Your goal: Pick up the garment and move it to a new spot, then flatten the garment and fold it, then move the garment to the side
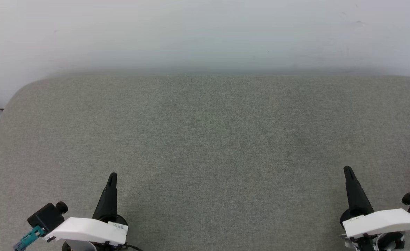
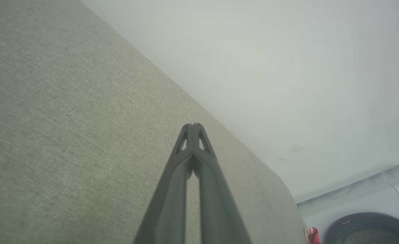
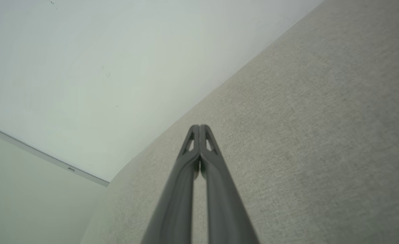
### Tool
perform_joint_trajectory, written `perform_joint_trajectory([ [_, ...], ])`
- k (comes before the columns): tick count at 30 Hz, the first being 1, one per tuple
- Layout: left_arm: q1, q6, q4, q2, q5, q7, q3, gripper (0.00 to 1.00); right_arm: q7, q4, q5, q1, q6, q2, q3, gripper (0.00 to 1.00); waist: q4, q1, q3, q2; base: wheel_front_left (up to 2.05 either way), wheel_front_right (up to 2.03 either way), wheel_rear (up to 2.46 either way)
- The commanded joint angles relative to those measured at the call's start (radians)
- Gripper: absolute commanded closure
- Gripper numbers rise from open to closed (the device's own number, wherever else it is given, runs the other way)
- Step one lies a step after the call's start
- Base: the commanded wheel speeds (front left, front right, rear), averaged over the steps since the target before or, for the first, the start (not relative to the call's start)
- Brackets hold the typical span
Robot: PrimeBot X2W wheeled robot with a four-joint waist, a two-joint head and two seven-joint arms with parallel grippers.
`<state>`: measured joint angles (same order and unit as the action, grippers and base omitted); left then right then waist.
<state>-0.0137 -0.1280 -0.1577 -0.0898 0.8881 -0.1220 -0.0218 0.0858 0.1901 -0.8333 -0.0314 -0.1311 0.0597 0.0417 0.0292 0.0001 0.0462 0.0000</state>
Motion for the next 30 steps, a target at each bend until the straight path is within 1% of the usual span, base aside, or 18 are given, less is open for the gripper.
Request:
perform_joint_trajectory([
  [1,-0.028,-0.002,0.008,-0.008,0.028,0.005,0.007,1.00,-0.005,-0.009,-0.030,-0.028,0.000,0.008,0.003,1.00,0.000,-0.0001,-0.001,0.0000,0.00,0.00,0.00],
  [14,-0.043,-0.003,-0.011,-0.007,0.183,0.044,0.022,1.00,-0.042,0.004,-0.190,-0.040,0.000,0.009,0.012,1.00,-0.005,-0.0001,-0.007,0.0000,0.00,0.00,0.00],
  [30,-0.058,-0.003,-0.031,-0.003,0.346,0.089,0.043,1.00,-0.082,0.018,-0.362,-0.052,0.000,0.009,0.024,1.00,-0.010,-0.0001,-0.015,0.0000,0.00,0.00,0.00],
])
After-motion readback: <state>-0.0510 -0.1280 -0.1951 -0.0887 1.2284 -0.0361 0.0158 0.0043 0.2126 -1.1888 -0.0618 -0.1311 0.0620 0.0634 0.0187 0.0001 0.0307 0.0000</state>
